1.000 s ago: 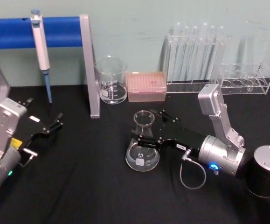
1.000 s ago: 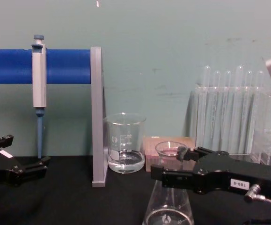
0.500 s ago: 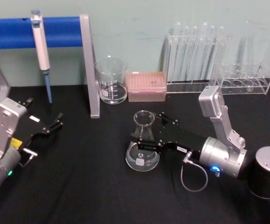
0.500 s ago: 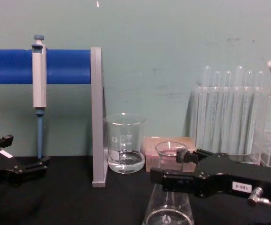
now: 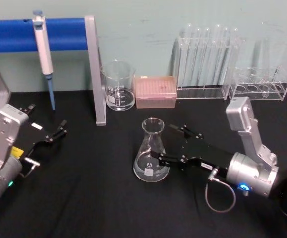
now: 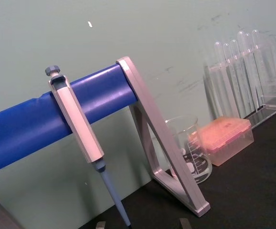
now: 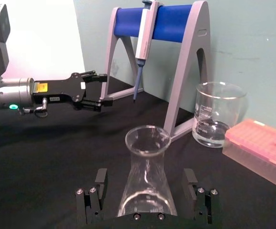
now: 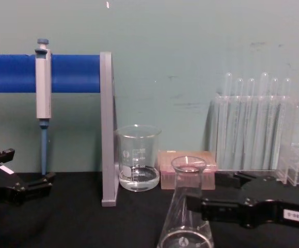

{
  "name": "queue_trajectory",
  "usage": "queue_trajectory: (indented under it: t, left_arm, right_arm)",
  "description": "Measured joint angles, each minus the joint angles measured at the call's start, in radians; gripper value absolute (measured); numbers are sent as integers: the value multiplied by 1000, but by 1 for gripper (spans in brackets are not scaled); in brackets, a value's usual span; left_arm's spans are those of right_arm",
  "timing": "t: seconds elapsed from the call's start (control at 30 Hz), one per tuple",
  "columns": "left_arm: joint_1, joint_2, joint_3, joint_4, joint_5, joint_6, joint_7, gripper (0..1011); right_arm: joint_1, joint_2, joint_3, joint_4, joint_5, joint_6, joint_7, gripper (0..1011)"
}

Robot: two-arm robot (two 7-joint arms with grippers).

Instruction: Grasp the erlenmeyer flask with one hand, shake it three times, then place it back.

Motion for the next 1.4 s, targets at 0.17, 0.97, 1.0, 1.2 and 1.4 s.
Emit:
queue_trajectory:
  t: [0.17,0.97,1.0,1.2,1.4]
  left_arm:
    - [0,0,0,0,0,0,0,1000]
    - [0,0,0,0,0,0,0,1001]
    - [0,0,0,0,0,0,0,1001]
    - [0,0,0,0,0,0,0,1001]
    - [0,0,0,0,0,0,0,1001]
  right_arm:
    - [-31,37,16,-39,9,17,-5,1000]
    - [-55,15,148,-36,-51,56,-240,1000]
    - [-49,3,149,-26,-62,61,-257,1000]
    - [-20,-40,149,17,-98,79,-301,1000]
    - [19,-90,139,88,-130,93,-315,1000]
